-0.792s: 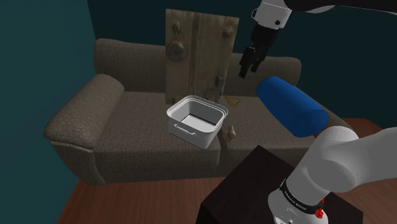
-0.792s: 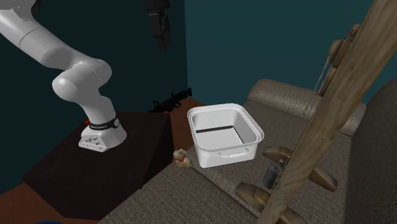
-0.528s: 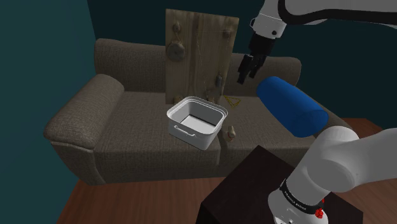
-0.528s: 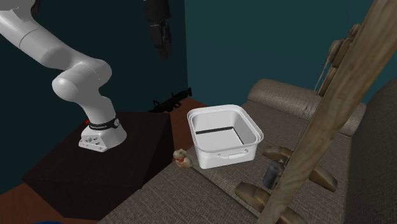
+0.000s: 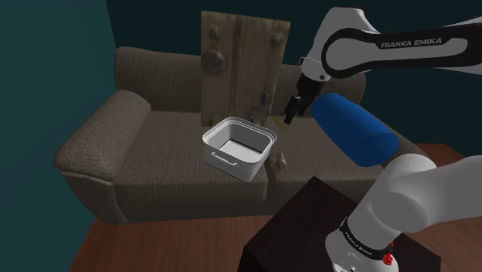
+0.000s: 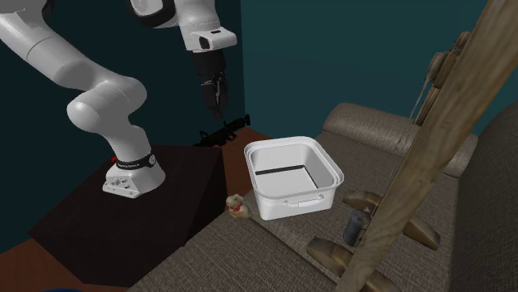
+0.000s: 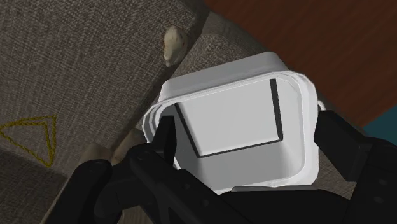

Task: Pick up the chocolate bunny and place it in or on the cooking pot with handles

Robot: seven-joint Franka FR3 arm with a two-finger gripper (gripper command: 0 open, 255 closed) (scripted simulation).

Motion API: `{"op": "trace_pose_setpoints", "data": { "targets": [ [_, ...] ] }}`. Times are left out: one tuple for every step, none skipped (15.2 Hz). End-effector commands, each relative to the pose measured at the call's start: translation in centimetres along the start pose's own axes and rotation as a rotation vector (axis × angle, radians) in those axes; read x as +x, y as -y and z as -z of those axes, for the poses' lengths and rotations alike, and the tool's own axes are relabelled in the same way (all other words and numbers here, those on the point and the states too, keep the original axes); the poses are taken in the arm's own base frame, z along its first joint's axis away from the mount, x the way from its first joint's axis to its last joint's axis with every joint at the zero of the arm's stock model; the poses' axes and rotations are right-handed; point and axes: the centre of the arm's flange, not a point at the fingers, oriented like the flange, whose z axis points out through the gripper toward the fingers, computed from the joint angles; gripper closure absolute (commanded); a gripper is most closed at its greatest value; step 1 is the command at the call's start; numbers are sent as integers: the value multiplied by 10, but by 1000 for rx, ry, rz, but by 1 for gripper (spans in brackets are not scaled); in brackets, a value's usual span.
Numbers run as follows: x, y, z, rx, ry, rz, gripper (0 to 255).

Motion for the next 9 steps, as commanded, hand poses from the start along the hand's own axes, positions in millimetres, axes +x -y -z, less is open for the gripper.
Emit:
{"op": "trace_pose_setpoints", "data": {
  "targets": [
    [-2,-8,-26,0,-9,-6,0],
    [-3,-12,-39,0,-12,-9,0],
    [-4,-16,-51,1,-16,-13,0],
    [-4,-21,-64,1,-19,-16,0],
    [-5,-25,-76,1,-22,-19,0],
    [-6,-30,-89,1,-25,-22,0],
    [-6,-34,-101,1,-28,-25,0],
    [-7,-38,-113,2,-32,-29,0],
    [-8,-43,-126,2,-35,-32,0]
  ]
}}
